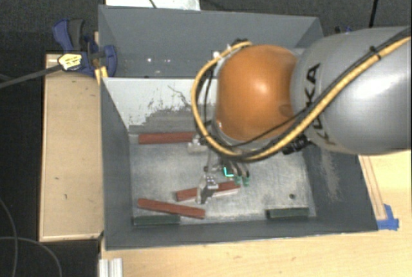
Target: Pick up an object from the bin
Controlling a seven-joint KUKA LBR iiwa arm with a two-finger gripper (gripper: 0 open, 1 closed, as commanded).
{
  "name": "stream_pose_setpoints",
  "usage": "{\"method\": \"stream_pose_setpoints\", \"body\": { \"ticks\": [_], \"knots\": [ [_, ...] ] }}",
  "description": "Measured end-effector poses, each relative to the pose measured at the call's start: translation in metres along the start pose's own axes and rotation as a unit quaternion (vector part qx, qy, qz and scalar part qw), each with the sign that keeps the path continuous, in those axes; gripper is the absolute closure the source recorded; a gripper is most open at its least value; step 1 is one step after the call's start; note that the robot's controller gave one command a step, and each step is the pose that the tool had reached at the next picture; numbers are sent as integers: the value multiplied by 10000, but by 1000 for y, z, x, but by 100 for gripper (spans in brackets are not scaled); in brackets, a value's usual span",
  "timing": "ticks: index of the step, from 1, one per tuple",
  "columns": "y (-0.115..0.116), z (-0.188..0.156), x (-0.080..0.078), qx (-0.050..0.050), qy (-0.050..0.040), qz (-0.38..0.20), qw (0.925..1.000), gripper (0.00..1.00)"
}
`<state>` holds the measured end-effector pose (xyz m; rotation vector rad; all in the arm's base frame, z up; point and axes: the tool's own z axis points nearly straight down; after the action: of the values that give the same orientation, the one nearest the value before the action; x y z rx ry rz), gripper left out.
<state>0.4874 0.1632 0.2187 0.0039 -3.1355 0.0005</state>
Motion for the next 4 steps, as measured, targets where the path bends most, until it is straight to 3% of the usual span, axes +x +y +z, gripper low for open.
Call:
{"method": "stream_pose_setpoints", "body": {
  "ticks": [1,2,3,4],
  "knots": [
    [-1,-4,-2,-7,-39,24,10000,0],
    [-10,27,-15,-14,-73,-326,9994,0],
    [-39,87,-9,-6,-63,-787,9969,0],
    [-33,143,-55,-6,-52,-1162,9932,100]
  ]
}}
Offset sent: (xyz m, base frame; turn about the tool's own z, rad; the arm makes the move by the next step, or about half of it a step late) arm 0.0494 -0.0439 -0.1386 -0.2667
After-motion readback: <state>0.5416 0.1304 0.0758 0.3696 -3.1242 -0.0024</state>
